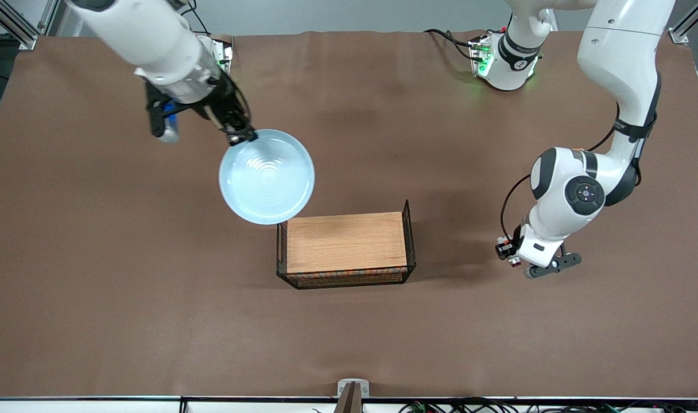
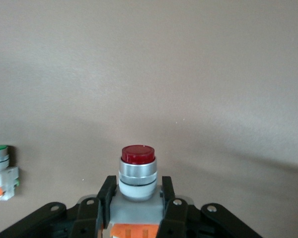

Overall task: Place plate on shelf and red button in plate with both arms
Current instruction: 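Carry the plate with the right gripper over the wire basket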

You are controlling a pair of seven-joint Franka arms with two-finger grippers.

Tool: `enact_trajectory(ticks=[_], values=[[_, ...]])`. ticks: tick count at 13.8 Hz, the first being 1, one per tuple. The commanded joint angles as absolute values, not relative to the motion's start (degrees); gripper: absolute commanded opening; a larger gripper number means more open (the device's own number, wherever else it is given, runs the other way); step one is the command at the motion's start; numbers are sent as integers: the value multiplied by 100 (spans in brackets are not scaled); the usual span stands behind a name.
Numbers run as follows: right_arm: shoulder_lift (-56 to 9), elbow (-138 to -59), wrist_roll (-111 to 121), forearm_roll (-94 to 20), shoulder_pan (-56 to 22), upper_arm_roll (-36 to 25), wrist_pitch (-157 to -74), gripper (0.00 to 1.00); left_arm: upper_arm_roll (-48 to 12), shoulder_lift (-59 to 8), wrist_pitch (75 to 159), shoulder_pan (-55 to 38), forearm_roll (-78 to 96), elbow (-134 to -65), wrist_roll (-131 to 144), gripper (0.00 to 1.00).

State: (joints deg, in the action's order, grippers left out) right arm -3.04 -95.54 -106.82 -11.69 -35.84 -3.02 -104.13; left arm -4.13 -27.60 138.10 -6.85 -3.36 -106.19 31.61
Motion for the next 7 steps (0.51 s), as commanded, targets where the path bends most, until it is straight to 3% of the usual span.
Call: enact_trajectory(ticks=[1,7], values=[[-947,-9072,-11713,-836,-4077,-387,-10617,0,-422,-2725,13273,-686,-168,-10214,3707,25],[-2337,-7920,-13217,-475,-4430,-396,-10880,0,-422,-2637,12894,-712,114,-9765,4288,25]])
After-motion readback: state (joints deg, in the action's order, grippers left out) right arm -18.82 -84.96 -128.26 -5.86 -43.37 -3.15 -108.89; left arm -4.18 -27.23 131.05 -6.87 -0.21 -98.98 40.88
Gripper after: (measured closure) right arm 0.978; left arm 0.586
